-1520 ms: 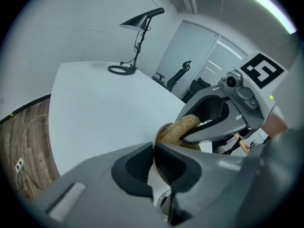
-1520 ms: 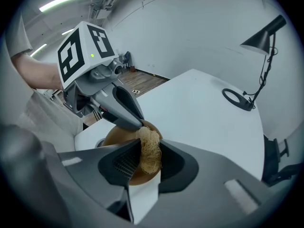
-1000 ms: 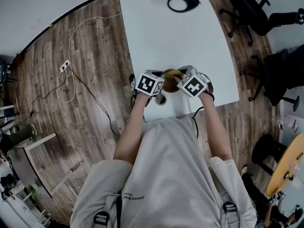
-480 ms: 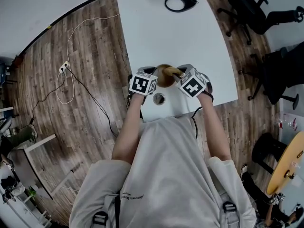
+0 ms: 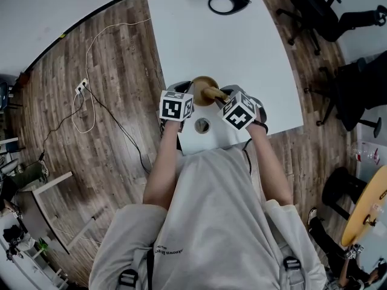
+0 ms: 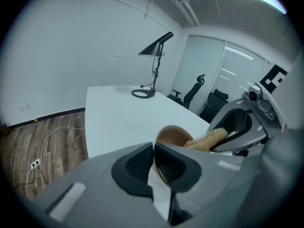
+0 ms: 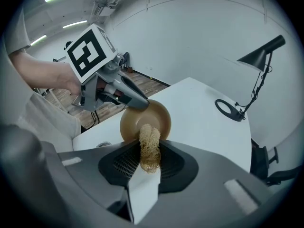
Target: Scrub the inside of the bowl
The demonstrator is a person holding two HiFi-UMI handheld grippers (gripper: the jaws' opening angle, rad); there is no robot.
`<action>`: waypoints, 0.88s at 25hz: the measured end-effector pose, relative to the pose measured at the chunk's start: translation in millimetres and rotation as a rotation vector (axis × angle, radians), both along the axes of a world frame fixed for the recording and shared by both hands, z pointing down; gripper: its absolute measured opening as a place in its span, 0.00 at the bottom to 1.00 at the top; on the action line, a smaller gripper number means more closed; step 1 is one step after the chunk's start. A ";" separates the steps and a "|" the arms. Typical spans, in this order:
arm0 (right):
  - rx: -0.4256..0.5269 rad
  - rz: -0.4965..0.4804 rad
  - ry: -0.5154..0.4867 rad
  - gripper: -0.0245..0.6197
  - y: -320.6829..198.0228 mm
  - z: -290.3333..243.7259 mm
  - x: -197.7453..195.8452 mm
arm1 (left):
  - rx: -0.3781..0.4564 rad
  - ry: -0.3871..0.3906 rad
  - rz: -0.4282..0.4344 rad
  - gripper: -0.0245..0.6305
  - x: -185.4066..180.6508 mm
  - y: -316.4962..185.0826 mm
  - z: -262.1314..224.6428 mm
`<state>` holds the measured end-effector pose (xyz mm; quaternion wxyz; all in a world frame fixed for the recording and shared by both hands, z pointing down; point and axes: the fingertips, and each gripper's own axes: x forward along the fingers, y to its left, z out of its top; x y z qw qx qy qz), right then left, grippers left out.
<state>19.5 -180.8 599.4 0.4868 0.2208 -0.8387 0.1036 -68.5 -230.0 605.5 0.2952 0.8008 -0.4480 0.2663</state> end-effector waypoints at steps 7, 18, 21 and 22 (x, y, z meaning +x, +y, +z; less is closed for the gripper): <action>0.005 -0.051 0.011 0.22 12.6 1.5 -16.1 | 0.016 0.016 -0.007 0.07 1.2 -2.8 -4.8; 0.049 -0.079 -0.006 0.22 12.1 -4.1 -38.3 | 0.019 0.049 0.037 0.06 22.5 3.8 -11.2; 0.087 -0.025 -0.028 0.23 0.2 -5.4 -33.3 | 0.018 0.064 0.045 0.06 24.1 3.4 -13.7; 0.099 -0.004 -0.039 0.22 -3.4 -6.0 -30.5 | 0.016 0.067 0.050 0.06 25.0 3.2 -14.2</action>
